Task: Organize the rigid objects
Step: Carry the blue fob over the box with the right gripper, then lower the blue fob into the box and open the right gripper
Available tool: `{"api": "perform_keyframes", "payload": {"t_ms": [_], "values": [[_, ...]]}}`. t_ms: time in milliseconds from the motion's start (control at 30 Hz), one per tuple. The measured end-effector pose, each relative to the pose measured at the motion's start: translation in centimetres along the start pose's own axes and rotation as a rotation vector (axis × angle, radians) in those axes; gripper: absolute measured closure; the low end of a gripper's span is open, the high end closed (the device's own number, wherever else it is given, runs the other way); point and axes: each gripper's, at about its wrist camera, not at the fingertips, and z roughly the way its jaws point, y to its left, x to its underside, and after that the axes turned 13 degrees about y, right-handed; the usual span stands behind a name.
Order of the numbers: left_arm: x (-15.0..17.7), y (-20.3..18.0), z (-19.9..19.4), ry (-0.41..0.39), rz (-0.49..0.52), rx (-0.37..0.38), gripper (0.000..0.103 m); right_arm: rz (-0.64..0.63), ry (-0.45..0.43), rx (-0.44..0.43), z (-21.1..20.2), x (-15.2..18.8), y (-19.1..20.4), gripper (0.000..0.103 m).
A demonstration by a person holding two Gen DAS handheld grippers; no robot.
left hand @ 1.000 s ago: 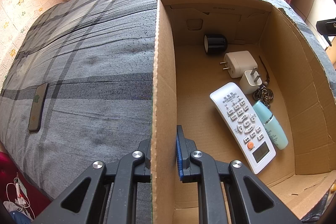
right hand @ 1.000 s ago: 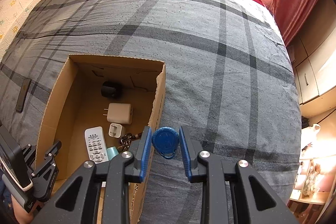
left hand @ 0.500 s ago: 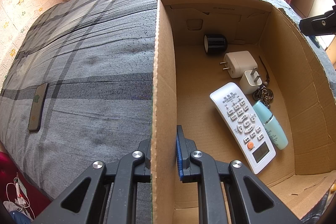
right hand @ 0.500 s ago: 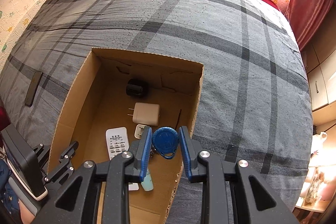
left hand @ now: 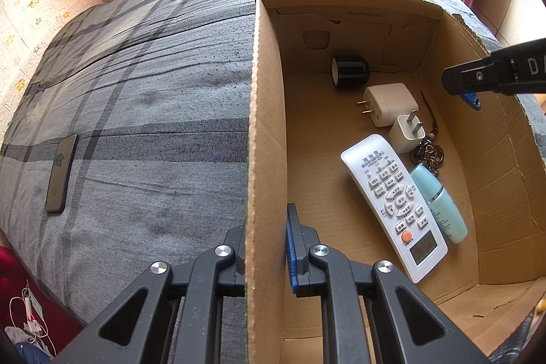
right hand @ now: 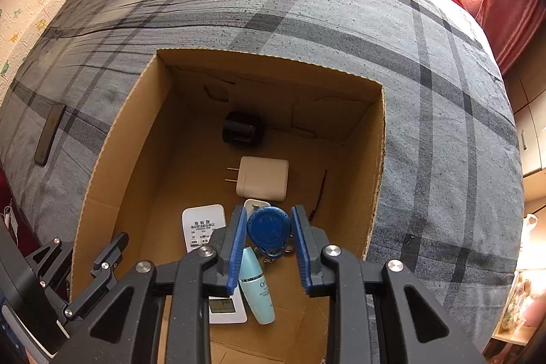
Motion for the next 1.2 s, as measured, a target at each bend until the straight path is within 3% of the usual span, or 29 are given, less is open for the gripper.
{"api": "perform_keyframes", "payload": {"t_ms": [433, 867, 1000, 1200], "values": [[0.0, 0.0, 0.0, 0.0, 0.001, -0.001, 0.088, 0.008, 0.086, 0.02, 4.3, -0.4, 0.9, 0.075], [0.0, 0.0, 0.0, 0.0, 0.002, -0.001, 0.088, -0.009, 0.089, -0.007, 4.2, -0.8, 1.0, 0.074], [0.0, 0.0, 0.0, -0.001, 0.002, -0.001, 0.088, -0.009, 0.069, -0.016, 3.7, -0.6, 1.2, 0.06], [0.0, -0.1, 0.0, 0.0, 0.001, -0.002, 0.088, -0.009, 0.049, -0.007, 2.8, -0.3, 1.5, 0.054]]}}
